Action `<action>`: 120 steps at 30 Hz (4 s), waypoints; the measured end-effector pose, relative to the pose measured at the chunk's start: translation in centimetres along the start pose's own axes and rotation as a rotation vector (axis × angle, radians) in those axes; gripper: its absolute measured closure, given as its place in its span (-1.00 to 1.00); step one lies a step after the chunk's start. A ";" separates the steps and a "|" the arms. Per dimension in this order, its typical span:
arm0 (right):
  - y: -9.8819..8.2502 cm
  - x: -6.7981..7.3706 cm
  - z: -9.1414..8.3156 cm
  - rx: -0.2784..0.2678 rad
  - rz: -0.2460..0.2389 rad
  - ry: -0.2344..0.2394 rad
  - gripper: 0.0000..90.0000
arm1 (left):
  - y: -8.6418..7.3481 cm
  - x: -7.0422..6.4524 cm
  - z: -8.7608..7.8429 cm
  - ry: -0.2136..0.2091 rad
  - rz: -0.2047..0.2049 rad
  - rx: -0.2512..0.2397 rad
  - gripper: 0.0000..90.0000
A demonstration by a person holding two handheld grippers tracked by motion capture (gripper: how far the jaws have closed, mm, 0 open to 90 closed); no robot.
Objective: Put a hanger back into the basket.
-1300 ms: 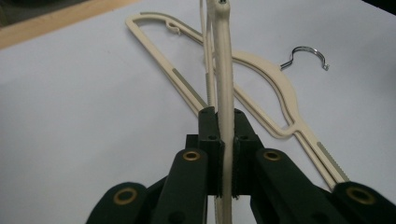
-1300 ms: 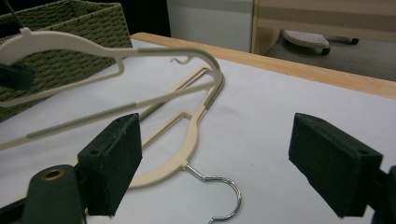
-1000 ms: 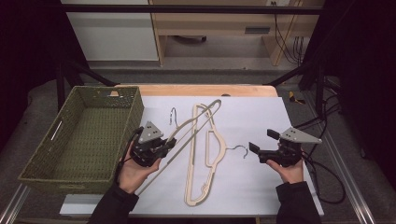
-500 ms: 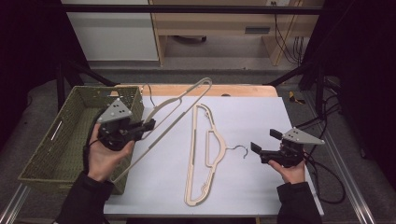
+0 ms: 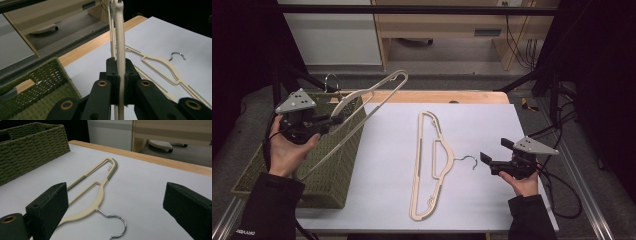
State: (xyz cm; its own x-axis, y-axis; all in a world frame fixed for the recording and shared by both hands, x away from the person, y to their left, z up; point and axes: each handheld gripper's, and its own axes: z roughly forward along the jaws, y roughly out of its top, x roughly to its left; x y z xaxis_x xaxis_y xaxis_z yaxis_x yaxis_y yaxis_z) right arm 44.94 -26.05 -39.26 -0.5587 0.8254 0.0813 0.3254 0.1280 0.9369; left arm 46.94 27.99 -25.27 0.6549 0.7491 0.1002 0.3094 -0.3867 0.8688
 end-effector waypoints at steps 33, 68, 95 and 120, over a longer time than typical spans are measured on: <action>-0.2 -0.1 0.2 0.014 0.002 -0.012 -0.87 | -9.3 11.4 -2.9 0.066 -0.109 0.099 0.90; -0.3 0.0 0.5 0.034 -0.018 0.001 -0.87 | -16.0 12.3 1.5 0.063 -0.279 0.335 0.84; -0.3 0.1 0.5 0.036 -0.016 0.001 -0.87 | -17.0 13.9 1.5 0.361 -0.400 0.428 0.25; -0.2 0.2 0.3 0.025 -0.014 -0.002 -0.87 | -14.9 12.1 0.2 0.328 -0.333 0.359 0.05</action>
State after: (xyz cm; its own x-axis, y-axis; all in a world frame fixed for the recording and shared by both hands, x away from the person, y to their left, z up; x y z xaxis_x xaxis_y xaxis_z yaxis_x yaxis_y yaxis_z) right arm 45.03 -25.76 -39.55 -0.5620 0.8243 0.0677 0.3370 0.1534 0.9289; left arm 50.38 42.74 -37.13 0.2520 0.9667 0.0446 0.7134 -0.2167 0.6664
